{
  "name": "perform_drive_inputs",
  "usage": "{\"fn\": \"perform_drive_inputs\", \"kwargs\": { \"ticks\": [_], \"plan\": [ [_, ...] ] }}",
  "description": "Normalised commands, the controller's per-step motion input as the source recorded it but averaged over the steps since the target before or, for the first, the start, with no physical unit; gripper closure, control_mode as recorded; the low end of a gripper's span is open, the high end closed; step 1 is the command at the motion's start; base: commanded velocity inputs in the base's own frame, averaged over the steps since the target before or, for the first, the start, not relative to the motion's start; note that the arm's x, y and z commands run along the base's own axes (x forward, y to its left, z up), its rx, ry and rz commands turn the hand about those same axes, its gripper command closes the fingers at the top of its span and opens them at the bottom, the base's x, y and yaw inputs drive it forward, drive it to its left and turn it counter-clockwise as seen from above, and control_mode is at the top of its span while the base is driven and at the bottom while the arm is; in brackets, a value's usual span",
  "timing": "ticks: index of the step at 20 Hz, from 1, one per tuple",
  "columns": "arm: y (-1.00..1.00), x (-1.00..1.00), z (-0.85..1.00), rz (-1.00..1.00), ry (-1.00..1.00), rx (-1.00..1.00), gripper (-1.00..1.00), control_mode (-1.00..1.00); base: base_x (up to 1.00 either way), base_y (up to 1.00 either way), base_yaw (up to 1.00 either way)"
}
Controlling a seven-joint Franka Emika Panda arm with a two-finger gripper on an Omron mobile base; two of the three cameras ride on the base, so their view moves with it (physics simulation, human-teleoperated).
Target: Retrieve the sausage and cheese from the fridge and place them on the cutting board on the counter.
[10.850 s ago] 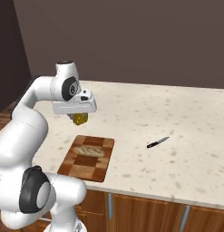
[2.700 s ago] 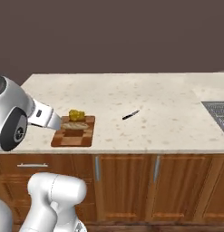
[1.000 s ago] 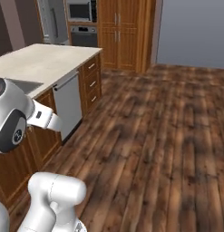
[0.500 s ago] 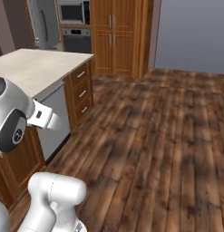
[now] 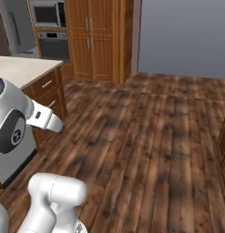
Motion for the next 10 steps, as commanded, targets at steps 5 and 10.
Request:
{"fn": "perform_drive_inputs", "kwargs": {
  "ticks": [5,10],
  "plan": [
    [0.0,0.0,0.0,0.0,0.0,0.0,-1.0,1.0,1.0,-0.52,-0.14],
    [0.0,0.0,0.0,0.0,0.0,0.0,-1.0,1.0,1.0,-0.17,-0.06]
  ]
}}
